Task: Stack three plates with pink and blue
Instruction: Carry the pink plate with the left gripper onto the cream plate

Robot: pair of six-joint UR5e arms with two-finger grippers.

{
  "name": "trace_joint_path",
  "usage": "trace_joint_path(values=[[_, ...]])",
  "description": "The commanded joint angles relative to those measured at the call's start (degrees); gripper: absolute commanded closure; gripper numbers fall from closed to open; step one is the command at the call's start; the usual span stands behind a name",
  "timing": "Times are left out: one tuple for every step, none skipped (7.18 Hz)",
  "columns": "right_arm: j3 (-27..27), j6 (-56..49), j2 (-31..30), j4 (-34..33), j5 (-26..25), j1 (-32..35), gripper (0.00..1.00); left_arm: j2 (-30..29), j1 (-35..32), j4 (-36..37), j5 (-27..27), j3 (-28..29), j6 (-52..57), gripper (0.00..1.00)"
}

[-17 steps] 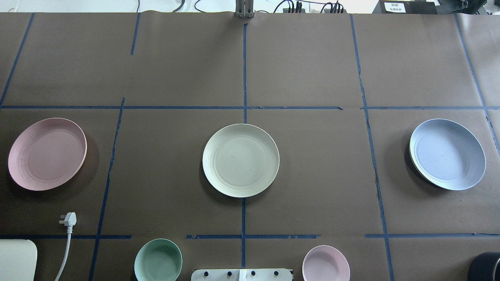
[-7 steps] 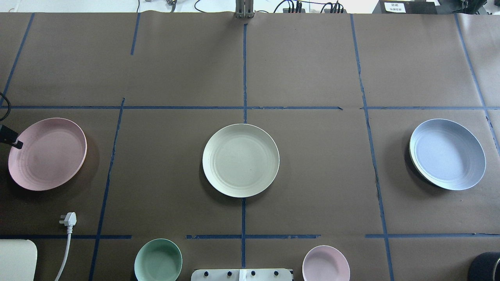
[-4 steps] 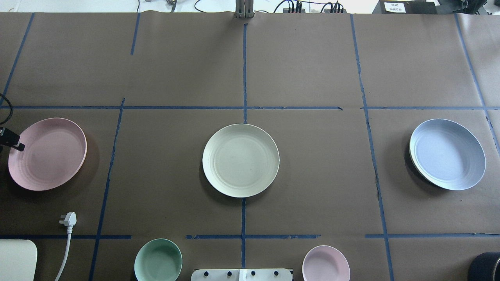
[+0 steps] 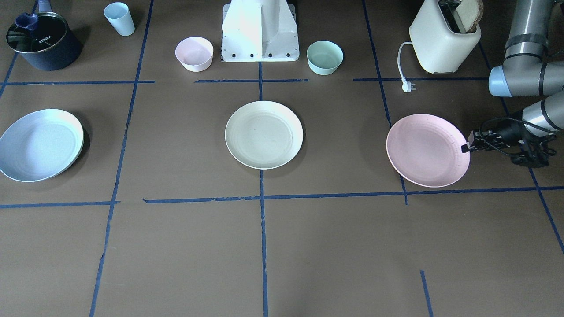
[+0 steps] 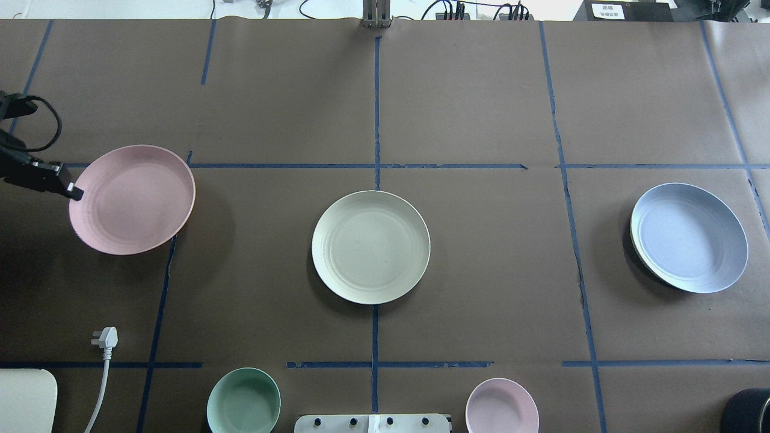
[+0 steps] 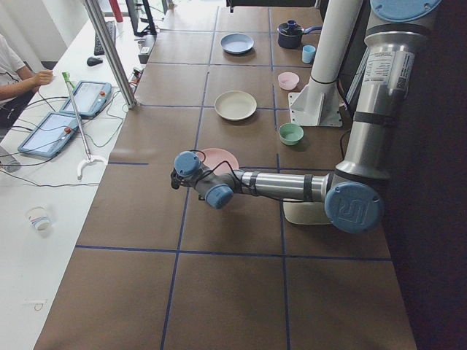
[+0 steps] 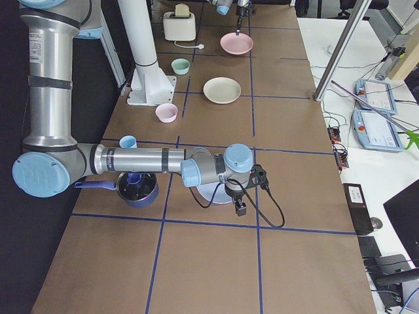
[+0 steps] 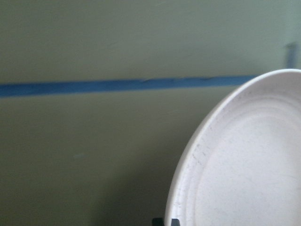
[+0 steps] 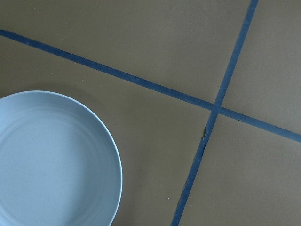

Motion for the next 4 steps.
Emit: trace_joint_path(values=[[0.27,1.55,0.16,0.08,-0.06,-0.97,0.00,-6.72,7.93,-1.06,-2.51,-5.79,-9.08,1.00],[0.36,1.56,0.16,0.17,-0.06,-1.06,0.00,-12.22,12.78,-0.98,0.80,-7.23,-16.52,1.00],[0.36,1.56,0.24,0.08,-0.06,-1.24,0.00,-16.36,18.92,-0.89,7.71,-7.42,-22.34,1.00],[0.27,1.56,0.25,0.08,-0.15,-1.59,0.00,-18.40,23.15,-0.63,12.83,-7.16,-25.44,1.00]])
